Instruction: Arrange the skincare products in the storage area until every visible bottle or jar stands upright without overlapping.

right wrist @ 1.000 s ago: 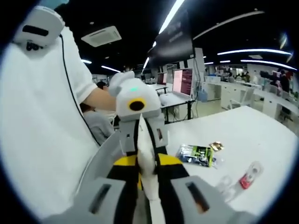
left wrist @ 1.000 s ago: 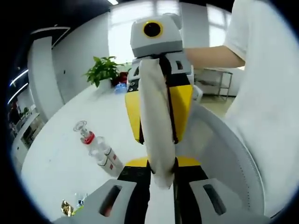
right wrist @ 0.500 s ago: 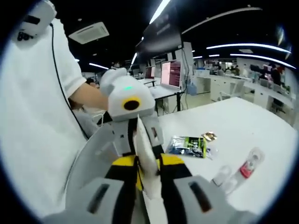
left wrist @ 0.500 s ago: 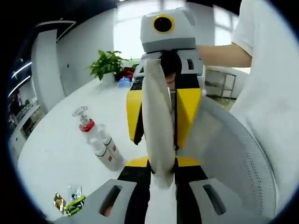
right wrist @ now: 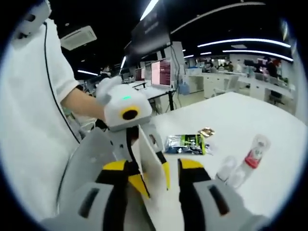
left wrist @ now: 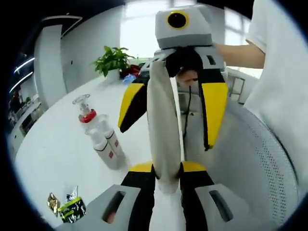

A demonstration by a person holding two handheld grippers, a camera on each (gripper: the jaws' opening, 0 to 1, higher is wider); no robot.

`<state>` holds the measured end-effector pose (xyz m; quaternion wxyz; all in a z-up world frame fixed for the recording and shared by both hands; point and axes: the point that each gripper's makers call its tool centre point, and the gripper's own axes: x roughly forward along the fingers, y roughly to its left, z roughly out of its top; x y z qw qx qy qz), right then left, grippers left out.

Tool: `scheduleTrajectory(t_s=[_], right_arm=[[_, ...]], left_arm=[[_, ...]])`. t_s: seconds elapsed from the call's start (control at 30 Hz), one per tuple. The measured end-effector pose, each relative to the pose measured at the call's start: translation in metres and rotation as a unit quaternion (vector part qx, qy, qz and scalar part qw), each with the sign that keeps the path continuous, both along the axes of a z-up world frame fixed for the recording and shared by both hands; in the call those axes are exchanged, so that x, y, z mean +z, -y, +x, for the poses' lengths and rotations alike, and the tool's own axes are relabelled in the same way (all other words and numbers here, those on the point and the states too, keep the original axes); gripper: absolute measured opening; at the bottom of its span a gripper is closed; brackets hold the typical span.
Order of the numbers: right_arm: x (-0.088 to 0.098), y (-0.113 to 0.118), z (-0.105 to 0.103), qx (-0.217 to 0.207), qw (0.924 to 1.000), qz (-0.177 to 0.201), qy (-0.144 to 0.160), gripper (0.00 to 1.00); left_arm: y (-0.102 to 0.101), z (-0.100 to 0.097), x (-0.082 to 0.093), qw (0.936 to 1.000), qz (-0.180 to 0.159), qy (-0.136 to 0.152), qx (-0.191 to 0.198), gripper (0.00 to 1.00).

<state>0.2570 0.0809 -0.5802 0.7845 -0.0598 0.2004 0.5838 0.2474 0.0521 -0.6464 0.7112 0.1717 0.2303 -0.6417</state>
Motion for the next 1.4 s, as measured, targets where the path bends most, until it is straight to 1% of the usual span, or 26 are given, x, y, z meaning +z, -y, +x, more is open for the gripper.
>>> scheduleTrajectory(t_s=[0.17,0.37,0.43,0.57,0.67,0.93,1.0,1.13,1.4], right_arm=[[-0.007,0.004,0.003,-0.022,0.9997,-0.002,-0.009,0.52],[-0.011,0.011,0.009,-0.051,0.9986,0.001,-0.013,0.58],[-0.013,0.015,0.014,-0.066,0.9977,-0.001,-0.011,0.61],[-0.016,0.025,0.023,-0.097,0.9952,-0.001,-0.01,0.69],[-0.019,0.031,0.027,-0.114,0.9933,-0.002,-0.014,0.73],[-0.028,0.049,0.032,-0.157,0.9873,-0.004,-0.025,0.8],[-0.03,0.054,0.032,-0.166,0.9857,-0.005,-0.027,0.81],[-0.034,0.063,0.032,-0.184,0.9824,-0.007,-0.032,0.83],[-0.037,0.077,0.035,-0.215,0.976,-0.005,-0.037,0.88]], left_arm=[[-0.004,0.005,-0.009,1.0,0.004,-0.004,0.005,0.15],[-0.008,0.013,-0.013,0.9999,0.006,-0.005,0.008,0.16],[-0.01,0.017,-0.015,0.9999,0.008,-0.003,0.009,0.16],[-0.014,0.025,-0.017,0.9999,0.01,-0.002,0.012,0.16],[-0.017,0.031,-0.019,0.9998,0.014,0.0,0.013,0.16],[-0.023,0.048,-0.026,0.9995,0.027,0.013,0.01,0.16],[-0.024,0.053,-0.025,0.9996,0.022,0.01,0.012,0.16],[-0.026,0.065,-0.025,0.9996,0.018,0.018,0.013,0.16],[-0.032,0.101,-0.024,0.9991,0.021,0.027,0.026,0.16]])
